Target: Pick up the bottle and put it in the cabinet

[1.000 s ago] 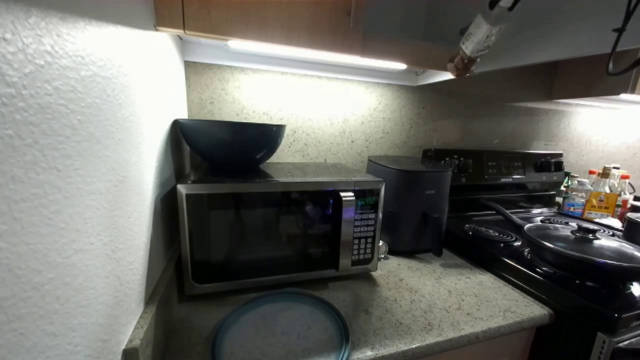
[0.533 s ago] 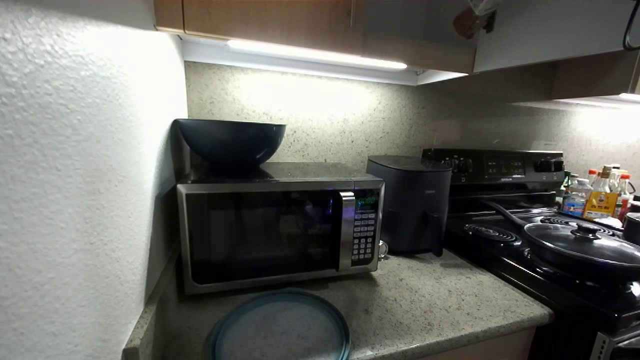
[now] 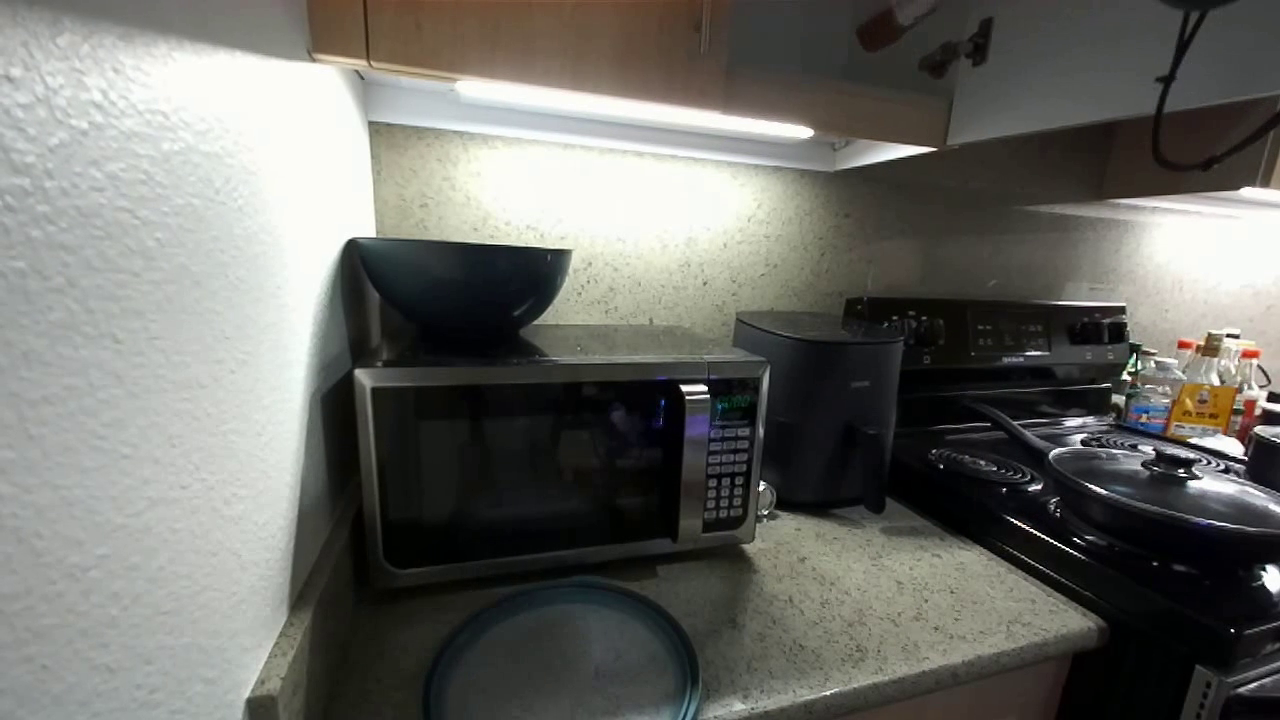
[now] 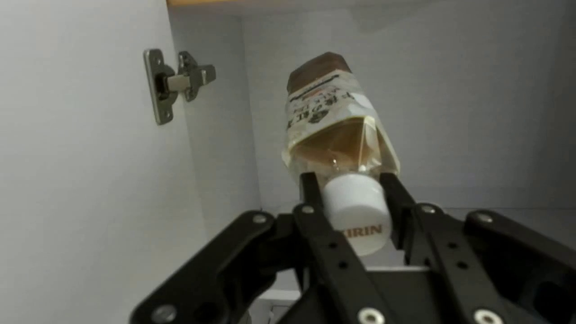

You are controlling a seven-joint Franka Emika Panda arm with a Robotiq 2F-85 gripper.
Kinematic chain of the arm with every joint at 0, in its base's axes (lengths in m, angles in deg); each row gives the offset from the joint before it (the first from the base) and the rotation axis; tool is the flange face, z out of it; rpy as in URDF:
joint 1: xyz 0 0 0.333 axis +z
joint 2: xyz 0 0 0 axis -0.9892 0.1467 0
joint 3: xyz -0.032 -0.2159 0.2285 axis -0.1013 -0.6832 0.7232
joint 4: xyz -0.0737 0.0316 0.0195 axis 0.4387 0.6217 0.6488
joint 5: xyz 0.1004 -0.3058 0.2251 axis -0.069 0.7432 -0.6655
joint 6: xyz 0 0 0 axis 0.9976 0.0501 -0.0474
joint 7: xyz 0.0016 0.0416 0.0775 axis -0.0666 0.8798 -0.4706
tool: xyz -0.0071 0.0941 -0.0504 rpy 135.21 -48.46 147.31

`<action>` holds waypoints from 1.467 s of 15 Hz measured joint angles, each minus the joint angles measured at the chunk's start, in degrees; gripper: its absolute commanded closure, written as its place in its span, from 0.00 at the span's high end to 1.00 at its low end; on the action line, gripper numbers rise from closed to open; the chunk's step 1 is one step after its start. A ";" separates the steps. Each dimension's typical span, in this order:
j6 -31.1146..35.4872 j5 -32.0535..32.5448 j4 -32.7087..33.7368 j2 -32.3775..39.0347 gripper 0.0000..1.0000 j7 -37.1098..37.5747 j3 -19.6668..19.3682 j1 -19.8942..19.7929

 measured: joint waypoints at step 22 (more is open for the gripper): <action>8.04 -23.42 10.33 18.68 0.12 -15.12 -21.12 28.31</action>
